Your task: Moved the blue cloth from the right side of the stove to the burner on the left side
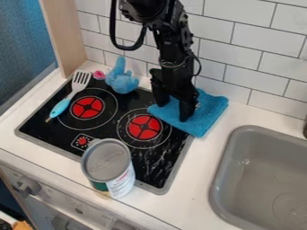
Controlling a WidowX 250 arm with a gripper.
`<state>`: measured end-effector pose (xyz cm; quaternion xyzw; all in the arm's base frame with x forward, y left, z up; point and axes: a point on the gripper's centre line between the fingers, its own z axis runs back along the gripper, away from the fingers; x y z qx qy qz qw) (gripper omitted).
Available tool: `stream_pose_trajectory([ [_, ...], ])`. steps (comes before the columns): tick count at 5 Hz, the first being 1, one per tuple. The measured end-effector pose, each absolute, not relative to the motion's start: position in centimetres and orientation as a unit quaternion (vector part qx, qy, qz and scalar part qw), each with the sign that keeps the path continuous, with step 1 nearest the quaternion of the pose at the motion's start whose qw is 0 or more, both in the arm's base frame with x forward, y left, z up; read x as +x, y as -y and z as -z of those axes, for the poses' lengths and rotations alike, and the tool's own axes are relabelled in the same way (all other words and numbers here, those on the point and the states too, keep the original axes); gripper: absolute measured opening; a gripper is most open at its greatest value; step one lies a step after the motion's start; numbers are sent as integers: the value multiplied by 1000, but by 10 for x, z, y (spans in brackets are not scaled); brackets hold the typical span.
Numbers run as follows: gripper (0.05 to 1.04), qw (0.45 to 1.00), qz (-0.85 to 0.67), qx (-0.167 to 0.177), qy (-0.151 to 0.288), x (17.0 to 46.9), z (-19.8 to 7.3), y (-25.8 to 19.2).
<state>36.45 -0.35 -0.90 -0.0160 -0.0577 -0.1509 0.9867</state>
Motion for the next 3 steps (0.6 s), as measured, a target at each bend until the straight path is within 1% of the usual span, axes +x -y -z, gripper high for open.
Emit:
stream_pose_trajectory([
  [2,999,988,151,-3,44,351,12,-5],
  [3,999,987,155,-2,29,332,12,-8],
])
